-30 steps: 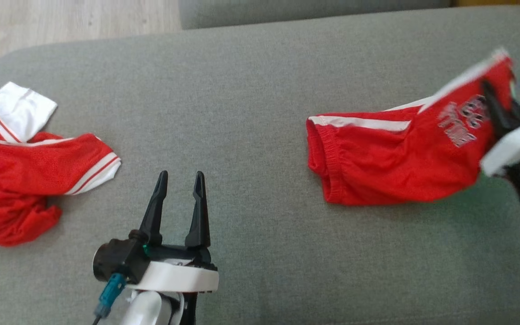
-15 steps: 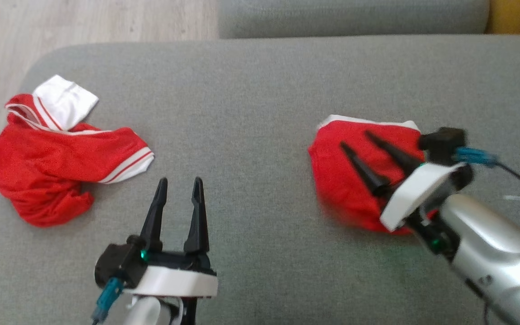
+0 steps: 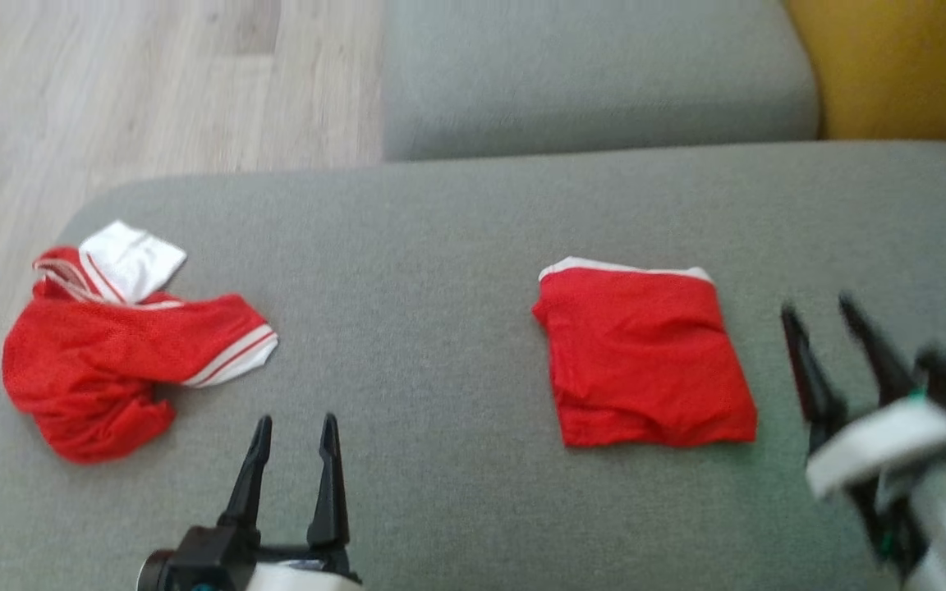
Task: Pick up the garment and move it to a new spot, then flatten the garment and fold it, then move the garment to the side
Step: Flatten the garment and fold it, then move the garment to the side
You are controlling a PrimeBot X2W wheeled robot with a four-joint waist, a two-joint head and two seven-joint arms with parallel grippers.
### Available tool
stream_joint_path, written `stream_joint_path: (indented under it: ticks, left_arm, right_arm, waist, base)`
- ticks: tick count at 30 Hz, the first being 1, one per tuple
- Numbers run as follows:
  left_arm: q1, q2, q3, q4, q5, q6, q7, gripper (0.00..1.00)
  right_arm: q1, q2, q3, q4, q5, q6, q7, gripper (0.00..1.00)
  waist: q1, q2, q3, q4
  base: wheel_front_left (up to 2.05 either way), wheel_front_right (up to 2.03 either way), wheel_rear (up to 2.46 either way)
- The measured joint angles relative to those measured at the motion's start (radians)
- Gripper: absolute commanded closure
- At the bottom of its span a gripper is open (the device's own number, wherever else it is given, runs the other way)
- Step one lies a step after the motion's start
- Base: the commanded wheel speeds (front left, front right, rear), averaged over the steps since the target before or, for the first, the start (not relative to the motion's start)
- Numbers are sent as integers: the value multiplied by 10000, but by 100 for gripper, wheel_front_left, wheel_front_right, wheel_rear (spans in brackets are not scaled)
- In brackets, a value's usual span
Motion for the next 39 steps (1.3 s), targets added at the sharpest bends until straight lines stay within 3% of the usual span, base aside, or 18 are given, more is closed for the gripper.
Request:
stream_joint_path:
  ticks: [3, 7, 14, 39]
  left_arm:
    - [212, 0, 173, 153, 407, 0, 0, 0]
    - [533, 0, 443, 349, 742, 144, 0, 0]
    - [1046, 8, 625, 658, 1225, 458, 0, 0]
    - [1095, 8, 493, 1028, 1239, 460, 0, 0]
  right_arm:
    - [1453, 825, -1020, -395, -713, 0, 0, 0]
    - [3001, 1603, -1607, -892, -1801, 0, 2, 0]
    - [3908, 2205, -2243, -1413, -2986, 0, 2, 0]
    - [4205, 2562, -2462, -1442, -3532, 0, 2, 0]
  waist:
    - [0, 0, -307, -62]
    - [0, 0, -705, -68]
    - [0, 0, -1082, -35]
    - [1, 0, -1329, -8]
  base:
    - [0, 0, 0]
    - [0, 0, 0]
    - [0, 0, 0]
    - [0, 0, 0]
